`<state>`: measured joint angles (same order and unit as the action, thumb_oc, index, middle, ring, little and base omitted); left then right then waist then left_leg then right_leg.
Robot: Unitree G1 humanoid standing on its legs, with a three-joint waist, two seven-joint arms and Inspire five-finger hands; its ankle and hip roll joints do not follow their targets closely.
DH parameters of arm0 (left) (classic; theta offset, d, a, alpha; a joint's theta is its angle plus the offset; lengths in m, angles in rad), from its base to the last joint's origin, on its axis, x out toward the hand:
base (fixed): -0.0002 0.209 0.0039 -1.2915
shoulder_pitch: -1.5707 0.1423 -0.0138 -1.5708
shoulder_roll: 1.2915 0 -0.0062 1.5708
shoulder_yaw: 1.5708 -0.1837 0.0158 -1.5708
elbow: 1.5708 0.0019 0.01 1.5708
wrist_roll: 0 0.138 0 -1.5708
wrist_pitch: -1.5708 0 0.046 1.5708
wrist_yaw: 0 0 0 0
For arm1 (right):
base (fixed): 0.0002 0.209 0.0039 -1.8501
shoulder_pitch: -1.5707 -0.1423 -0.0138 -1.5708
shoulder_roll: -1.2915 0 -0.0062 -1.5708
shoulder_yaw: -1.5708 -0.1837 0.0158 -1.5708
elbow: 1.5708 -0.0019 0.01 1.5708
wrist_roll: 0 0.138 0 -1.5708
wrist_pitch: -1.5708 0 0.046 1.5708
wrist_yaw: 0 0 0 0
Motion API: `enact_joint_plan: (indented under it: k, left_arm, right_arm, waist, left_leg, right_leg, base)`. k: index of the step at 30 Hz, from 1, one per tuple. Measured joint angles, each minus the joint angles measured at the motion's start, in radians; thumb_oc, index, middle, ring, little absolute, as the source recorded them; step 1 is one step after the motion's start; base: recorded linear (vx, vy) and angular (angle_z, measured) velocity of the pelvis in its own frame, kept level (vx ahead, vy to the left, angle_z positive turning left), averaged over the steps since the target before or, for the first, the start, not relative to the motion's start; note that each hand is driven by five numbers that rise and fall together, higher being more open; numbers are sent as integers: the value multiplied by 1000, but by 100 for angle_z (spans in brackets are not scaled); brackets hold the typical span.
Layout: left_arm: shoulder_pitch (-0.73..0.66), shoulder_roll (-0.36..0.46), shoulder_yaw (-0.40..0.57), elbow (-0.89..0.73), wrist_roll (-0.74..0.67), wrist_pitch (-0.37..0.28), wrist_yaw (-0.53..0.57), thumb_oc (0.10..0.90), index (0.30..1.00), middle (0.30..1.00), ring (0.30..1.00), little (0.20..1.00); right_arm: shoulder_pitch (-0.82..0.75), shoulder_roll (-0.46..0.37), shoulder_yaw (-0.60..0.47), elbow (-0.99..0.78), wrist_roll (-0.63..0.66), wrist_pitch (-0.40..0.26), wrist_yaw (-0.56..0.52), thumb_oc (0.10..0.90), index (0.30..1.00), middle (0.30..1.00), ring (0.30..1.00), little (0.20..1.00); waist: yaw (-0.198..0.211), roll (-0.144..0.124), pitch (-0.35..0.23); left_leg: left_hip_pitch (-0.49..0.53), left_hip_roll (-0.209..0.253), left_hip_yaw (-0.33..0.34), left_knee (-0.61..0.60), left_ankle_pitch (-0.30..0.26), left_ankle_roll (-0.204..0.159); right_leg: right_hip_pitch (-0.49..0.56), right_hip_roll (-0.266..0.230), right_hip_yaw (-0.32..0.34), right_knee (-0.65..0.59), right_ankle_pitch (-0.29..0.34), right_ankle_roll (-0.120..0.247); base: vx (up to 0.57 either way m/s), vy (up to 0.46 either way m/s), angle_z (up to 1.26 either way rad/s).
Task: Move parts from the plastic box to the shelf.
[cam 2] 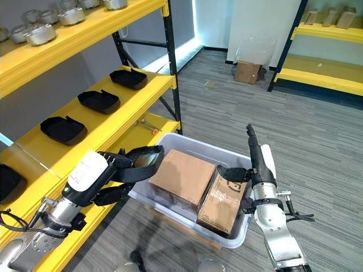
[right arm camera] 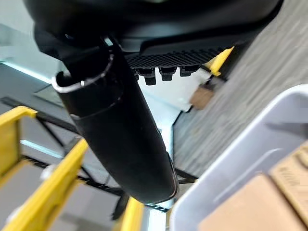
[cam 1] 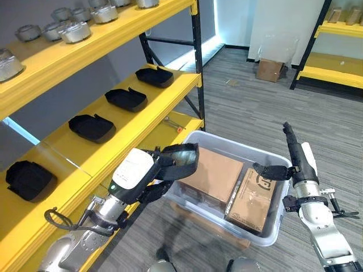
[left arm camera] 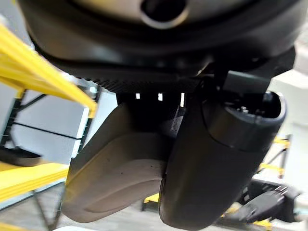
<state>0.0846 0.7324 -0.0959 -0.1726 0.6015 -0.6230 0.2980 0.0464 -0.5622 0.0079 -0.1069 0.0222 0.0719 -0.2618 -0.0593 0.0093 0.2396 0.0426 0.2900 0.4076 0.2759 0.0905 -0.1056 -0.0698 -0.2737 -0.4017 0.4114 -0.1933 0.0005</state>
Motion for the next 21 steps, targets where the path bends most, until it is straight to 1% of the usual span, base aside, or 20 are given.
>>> enact_joint_plan:
  k: [1, 2, 3, 4, 5, 6, 7, 8, 9, 11, 12, 13, 14, 15, 16, 19, 21]
  left_arm:
    - [-42, 4, -21, -2, 1, -3, 0, 400, 300, 300, 300, 300]
    - [-82, 8, -41, -3, 2, 1, 0, 400, 300, 300, 300, 300]
    - [-104, 7, -50, -3, 2, 1, 3, 400, 300, 300, 300, 300]
    - [-134, 8, -58, -4, 2, 1, 6, 400, 300, 300, 300, 300]
    - [-147, 8, -59, -4, 2, 3, 7, 400, 300, 300, 300, 300]
    - [-174, 8, -62, -5, 3, 12, 20, 400, 300, 300, 300, 300]
    - [-193, 8, -64, -6, 3, 19, 21, 400, 300, 300, 300, 300]
    - [-197, 8, -64, -7, 3, 23, 25, 400, 300, 300, 300, 300]
    - [-194, 11, -64, -7, 3, 34, 30, 400, 300, 300, 300, 300]
    - [-169, 17, -53, -10, 4, 37, 44, 400, 300, 300, 300, 300]
    - [-138, 25, -44, -23, 4, 39, 50, 400, 300, 300, 300, 300]
    - [-123, 32, -37, -31, 8, 38, 50, 400, 300, 300, 300, 300]
    - [-104, 38, -23, -44, 15, 36, 50, 400, 300, 300, 300, 300]
    - [-86, 46, -12, -56, 15, 35, 51, 400, 300, 300, 300, 300]
    - [-75, 46, 0, -66, 21, 35, 51, 400, 300, 300, 300, 300]
    - [-62, 48, 26, -77, 51, 34, 63, 400, 300, 300, 300, 300]
    - [-58, 49, 38, -83, 53, 33, 70, 400, 300, 300, 300, 300]
  right_arm:
    - [5, -6, -6, 0, 10, 1, -1, 900, 1000, 1000, 1000, 1000]
    - [7, -9, -6, -3, 21, 1, -5, 900, 1000, 1000, 1000, 1000]
    - [7, -11, -6, -4, 21, 1, -10, 900, 1000, 1000, 1000, 1000]
    - [7, -2, -5, -3, 22, 1, -23, 900, 1000, 1000, 1000, 1000]
    - [8, 10, -4, -3, 23, 0, -35, 900, 1000, 1000, 1000, 1000]
    - [13, 48, -5, -3, 29, -5, -76, 900, 1000, 1000, 1000, 1000]
    - [12, 73, -8, -3, 28, -6, -111, 900, 1000, 1000, 1000, 1000]
    - [12, 86, -9, -3, 26, -6, -122, 900, 1000, 1000, 1000, 1000]
    - [12, 105, -8, -3, 17, -9, -128, 900, 1000, 1000, 1000, 1000]
    - [17, 119, 0, -3, -1, -18, -130, 900, 1000, 1000, 1000, 1000]
    - [20, 130, 0, -4, -20, -24, -130, 900, 1000, 1000, 1000, 1000]
    - [25, 133, -4, -8, -24, -24, -131, 900, 1000, 1000, 1000, 1000]
    - [29, 132, -4, -11, -27, -24, -132, 900, 1000, 1000, 1000, 1000]
    - [38, 135, -6, -11, -33, -24, -132, 900, 1000, 1000, 1000, 1000]
    - [38, 136, -5, -11, -37, -24, -132, 900, 1000, 1000, 1000, 1000]
    - [55, 136, -9, -15, -63, -29, -133, 900, 1000, 1000, 1000, 1000]
    - [66, 135, -11, -18, -63, -43, -132, 900, 1000, 1000, 1000, 1000]
  waist:
    - [-17, 7, -4]
    - [-33, 9, -7]
    - [-39, 13, -7]
    - [-44, 16, -8]
    - [-47, 16, -8]
    - [-56, 16, -9]
    - [-54, 17, -9]
    - [-51, 16, -9]
    - [-32, 16, -10]
    - [-13, 12, -20]
    - [-6, 11, -32]
    - [4, 10, -35]
    - [7, 10, -40]
    - [14, 5, -54]
    - [19, 1, -59]
    - [26, -19, -72]
    - [32, -27, -75]
  left_leg:
    - [34, 8, 3, 62, -59, -26]
    - [46, -6, 8, 49, -85, -36]
    - [61, -20, 6, -1, -96, -44]
    - [77, -40, 13, -65, -119, -46]
    - [82, -51, 12, -97, -129, -45]
    - [85, -84, 1, -168, -137, -38]
    - [83, -104, -5, -208, -139, -34]
    - [85, -116, -12, -216, -136, -28]
    - [76, -136, -19, -215, -128, -14]
    - [67, -156, -30, -225, -131, 5]
    - [60, -165, -34, -230, -135, 13]
    - [55, -172, -36, -229, -130, 11]
    - [52, -172, -37, -233, -134, 18]
    - [39, -182, -42, -232, -130, 22]
    - [33, -185, -45, -231, -127, 27]
    - [16, -196, -59, -225, -124, 32]
    - [11, -204, -69, -228, -121, 37]
  right_leg:
    - [-6, -14, -15, -12, 30, 7]
    - [-13, -18, -20, -14, 44, 24]
    - [-21, -22, -20, -16, 55, 35]
    - [-34, -25, -21, -20, 73, 44]
    - [-38, -27, -21, -26, 87, 49]
    - [-37, -39, -19, -60, 131, 64]
    - [-31, -47, -18, -93, 156, 82]
    - [-28, -53, -16, -112, 172, 87]
    - [-15, -59, -6, -154, 211, 86]
    - [13, -69, 7, -211, 244, 114]
    - [16, -74, 5, -231, 256, 120]
    - [18, -77, 4, -243, 268, 129]
    - [20, -76, 4, -256, 275, 128]
    - [21, -78, -1, -275, 289, 136]
    - [21, -80, -4, -279, 296, 135]
    - [21, -93, -17, -285, 314, 139]
    - [19, -100, -20, -285, 349, 140]
  base:
    - [-242, 457, 62]
    - [-99, 358, 45]
    - [-51, 280, 37]
    - [-50, 334, 23]
    - [-63, 378, 46]
    - [-72, 407, 63]
    - [-115, 277, 64]
    - [-102, 226, 41]
    - [-121, 270, 26]
    - [-34, 315, 25]
    - [-37, 269, 14]
    - [-109, 278, 8]
    - [-114, 261, 9]
    - [-113, 240, 10]
    - [-140, 277, 17]
    - [-115, 225, 15]
    - [-115, 159, 14]
